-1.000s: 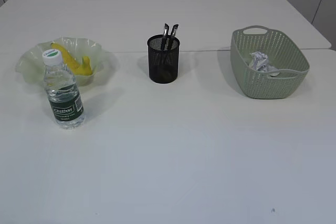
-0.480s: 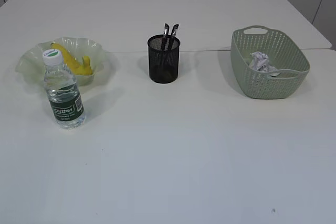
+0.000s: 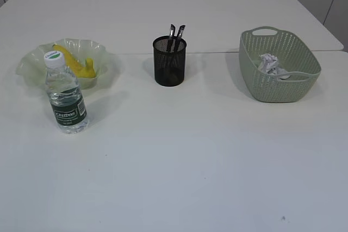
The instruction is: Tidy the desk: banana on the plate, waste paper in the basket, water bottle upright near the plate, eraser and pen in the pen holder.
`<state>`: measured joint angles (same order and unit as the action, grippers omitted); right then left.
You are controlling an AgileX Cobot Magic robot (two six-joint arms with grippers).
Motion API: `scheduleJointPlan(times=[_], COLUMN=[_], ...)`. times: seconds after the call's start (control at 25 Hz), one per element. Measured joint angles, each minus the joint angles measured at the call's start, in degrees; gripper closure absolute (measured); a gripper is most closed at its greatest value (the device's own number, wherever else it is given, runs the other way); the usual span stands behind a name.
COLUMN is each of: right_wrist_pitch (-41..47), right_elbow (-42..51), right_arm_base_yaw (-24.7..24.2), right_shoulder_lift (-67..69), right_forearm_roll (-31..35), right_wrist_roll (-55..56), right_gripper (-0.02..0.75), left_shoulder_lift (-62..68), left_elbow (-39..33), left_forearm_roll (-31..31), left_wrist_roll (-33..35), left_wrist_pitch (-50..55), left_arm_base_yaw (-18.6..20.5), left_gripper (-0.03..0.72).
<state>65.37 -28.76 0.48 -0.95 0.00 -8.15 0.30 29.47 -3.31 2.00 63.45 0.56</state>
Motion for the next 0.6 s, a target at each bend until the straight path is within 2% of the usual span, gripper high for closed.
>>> scheduleJointPlan(times=[0.6], right_wrist_pitch=[0.0], right_elbow=[0.0], right_arm_base_yaw=[0.0], right_shoulder_lift=[0.0], right_forearm_roll=[0.0], right_wrist_roll=[-0.4], right_gripper=[0.346], left_shoulder_lift=[0.0], left_elbow=[0.0], left_forearm_roll=[-0.4], left_wrist_roll=[0.7], left_wrist_pitch=[0.0], left_arm_base_yaw=[0.0], left_gripper=[0.257])
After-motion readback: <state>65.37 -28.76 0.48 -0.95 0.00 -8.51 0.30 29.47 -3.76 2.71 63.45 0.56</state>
